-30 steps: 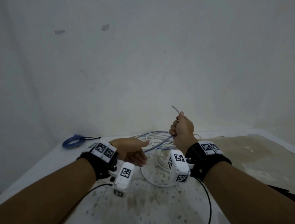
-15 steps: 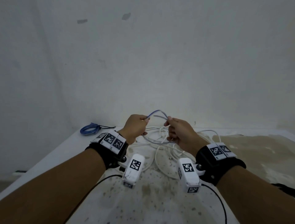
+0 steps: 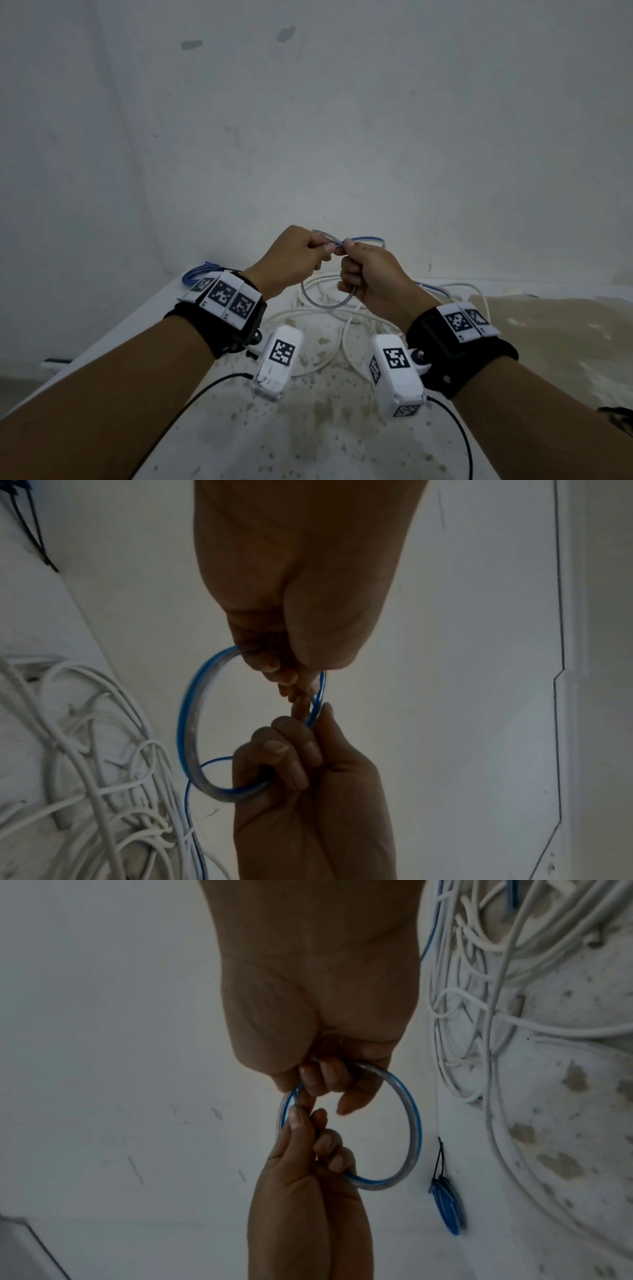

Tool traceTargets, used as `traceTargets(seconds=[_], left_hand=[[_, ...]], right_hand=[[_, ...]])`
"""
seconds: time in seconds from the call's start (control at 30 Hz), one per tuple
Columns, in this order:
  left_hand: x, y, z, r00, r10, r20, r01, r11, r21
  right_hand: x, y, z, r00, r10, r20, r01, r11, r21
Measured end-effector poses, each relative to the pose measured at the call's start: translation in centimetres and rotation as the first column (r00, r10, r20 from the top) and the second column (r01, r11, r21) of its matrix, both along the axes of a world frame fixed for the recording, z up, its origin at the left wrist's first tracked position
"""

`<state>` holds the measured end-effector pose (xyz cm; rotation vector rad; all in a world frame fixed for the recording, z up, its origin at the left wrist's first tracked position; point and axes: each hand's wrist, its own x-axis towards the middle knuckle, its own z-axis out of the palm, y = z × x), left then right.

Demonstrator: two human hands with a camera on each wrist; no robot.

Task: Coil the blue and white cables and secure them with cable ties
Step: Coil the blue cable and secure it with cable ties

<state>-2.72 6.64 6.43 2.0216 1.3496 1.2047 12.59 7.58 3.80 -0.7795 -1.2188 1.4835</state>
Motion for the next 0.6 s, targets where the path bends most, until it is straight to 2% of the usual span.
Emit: traceTargets(seconds=[0.17,0.33,0.47,0.6], left_hand=[[0.0,0.0,-0.1,1.0,0.012,0.012,-0.012,1.0,0.01],[0.5,-0.1,-0.3,0.993,-0.01,0.121,0.014,1.0,-0.027],[1.4,-0.3,0.3,0.971,-0.019,0.237,0.043,0.994,-0.099],[1.8,-0.4,0.6,0.958,0.037,0.285,-0.015,0.997,-0.078]], right_hand=[[0.0,0.2,0.5,0.994,-0.036,-0.104,0.032,0.999,-0.039],[-0.2,0.1,0.1,0.993,-0.11,-0.049,0.112,0.993,0.043],[-0.4,-0.2,-0.1,0.989,-0.133,-0.066,0.14,0.984,0.107],[-0.4,-0.5,0.1,0.991,-0.127,-0.042,0.133,0.977,0.166]])
